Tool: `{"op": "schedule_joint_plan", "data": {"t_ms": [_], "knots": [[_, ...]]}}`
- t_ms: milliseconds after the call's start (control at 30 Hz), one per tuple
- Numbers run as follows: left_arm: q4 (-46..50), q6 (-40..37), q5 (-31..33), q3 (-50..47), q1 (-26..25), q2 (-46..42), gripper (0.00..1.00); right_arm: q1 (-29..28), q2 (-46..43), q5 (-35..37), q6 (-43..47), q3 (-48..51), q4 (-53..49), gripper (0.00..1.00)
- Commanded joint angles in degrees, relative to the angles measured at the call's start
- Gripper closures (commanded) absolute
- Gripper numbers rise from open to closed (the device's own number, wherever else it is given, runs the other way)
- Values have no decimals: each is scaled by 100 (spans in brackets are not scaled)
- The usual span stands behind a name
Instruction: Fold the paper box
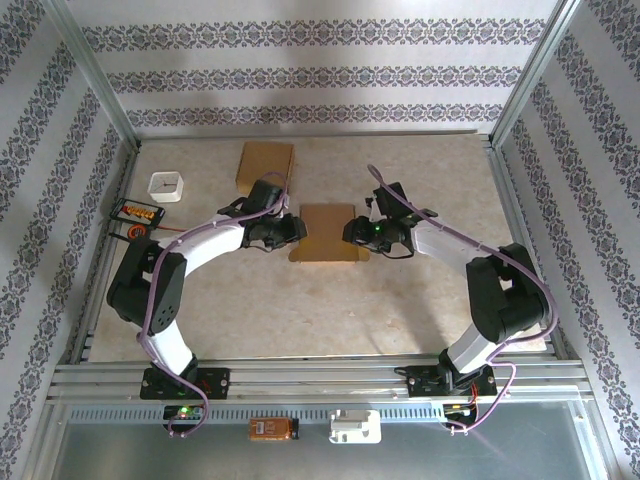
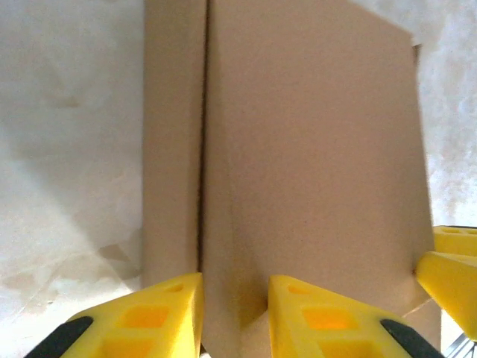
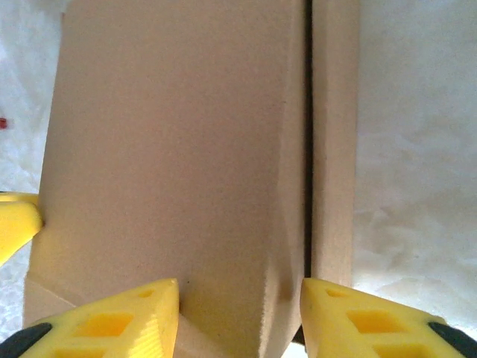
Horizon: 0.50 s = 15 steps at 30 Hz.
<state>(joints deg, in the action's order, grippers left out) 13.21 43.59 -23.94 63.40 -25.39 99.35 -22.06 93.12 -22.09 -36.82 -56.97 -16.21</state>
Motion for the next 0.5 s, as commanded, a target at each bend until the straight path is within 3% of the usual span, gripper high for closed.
{"op": "schedule_joint_plan", "data": {"t_ms": [0,267,467], "knots": [[-207,-16,63,-19,24,-22,72,-28,-140,291,208,22,-46,51],[161,-323,438,270,29,-527,51,-13,-768,486,316,-336,-269,43],[287,-502,536,467,25,-417,35,-27,-685,594,469,-376,-133,31]]}}
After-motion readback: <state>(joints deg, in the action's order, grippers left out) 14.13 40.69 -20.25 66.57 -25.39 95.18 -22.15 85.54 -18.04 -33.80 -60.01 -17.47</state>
